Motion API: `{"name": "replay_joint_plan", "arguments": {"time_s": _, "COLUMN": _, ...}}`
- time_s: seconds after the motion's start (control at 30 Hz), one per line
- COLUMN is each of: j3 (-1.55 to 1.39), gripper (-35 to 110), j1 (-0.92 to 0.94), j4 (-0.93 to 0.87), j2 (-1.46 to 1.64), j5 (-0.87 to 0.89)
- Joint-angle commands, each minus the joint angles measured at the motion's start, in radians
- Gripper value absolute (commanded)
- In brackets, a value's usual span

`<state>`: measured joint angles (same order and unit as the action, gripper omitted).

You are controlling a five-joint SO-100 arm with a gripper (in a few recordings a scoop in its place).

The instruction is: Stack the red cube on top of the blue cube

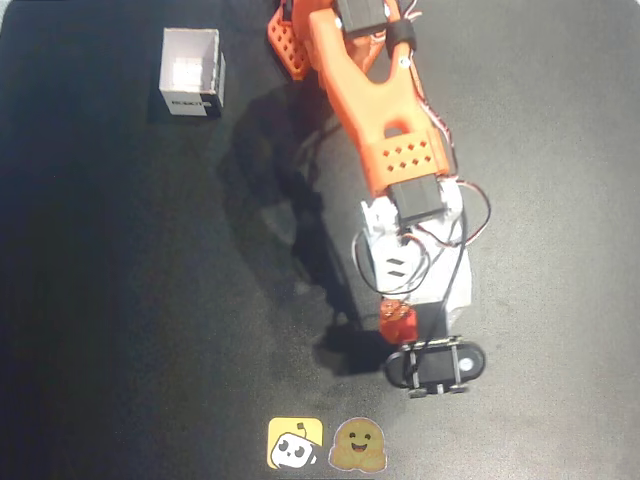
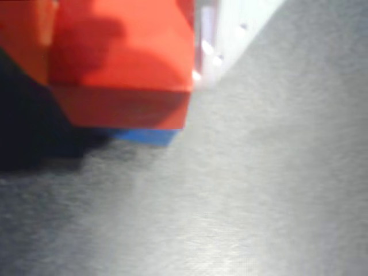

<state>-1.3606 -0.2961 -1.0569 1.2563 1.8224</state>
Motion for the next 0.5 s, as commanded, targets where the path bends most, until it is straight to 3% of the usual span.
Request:
{"name": "replay_joint_plan", "arguments": {"time_s": 0.0, "j3": 0.035, "gripper": 0, "j1": -0.005, "j4": 0.018, "j2": 0.002, "j5": 0.002}}
{"name": "replay_joint_plan", "arguments": {"time_s": 0.47, "j3": 0.014, "gripper": 0, "j1": -0.011, "j4": 0.035, "j2": -0.005, "j5": 0.009}}
